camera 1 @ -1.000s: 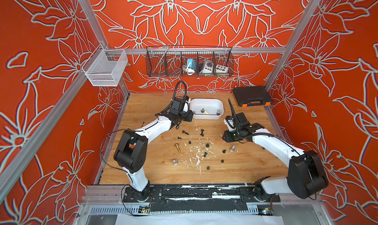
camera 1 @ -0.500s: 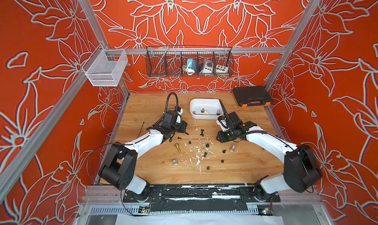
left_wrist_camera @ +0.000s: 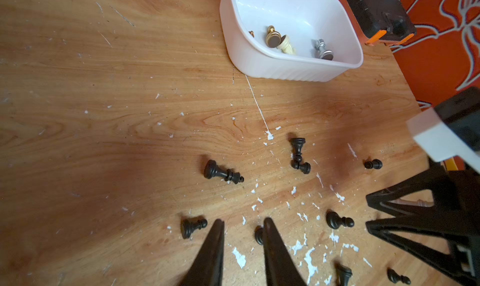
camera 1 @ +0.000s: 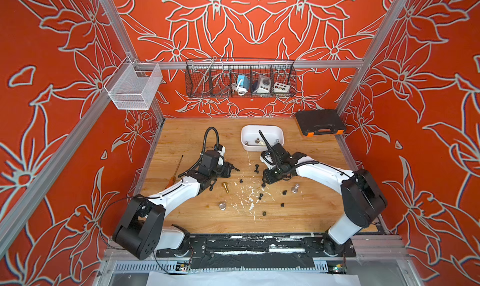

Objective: Put the chess pieces into the storage box
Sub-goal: Pick up the chess piece at the center of the board.

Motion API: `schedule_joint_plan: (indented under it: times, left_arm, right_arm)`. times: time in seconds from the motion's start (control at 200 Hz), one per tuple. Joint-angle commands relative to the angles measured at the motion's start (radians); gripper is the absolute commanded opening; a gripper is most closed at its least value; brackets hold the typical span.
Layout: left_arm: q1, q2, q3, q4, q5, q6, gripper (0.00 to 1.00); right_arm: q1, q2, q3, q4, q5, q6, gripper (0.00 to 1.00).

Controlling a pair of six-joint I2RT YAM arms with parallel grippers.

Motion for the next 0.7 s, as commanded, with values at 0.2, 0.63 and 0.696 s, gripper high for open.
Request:
schedule_joint_plan:
  times: [0.2, 0.63, 0.696]
  left_arm:
    - [0.008, -0.008, -0.010, 0.040, 0.031, -0.013, 0.28]
    - [0.008, 0.010, -0.001, 0.049, 0.036, -0.018, 0.28]
    - [0.008, 0.015, -0.002, 0.045, 0.036, -0.018, 0.28]
  right_arm:
    - [0.029, 0.075, 0.054, -0.042, 0.025, -0.012, 0.38]
    - [0.034, 0.119, 0.076, -0.044, 0.025, -0.019, 0.26]
    - [0.035, 0.123, 0.078, -0.045, 0.022, -0.021, 0.25]
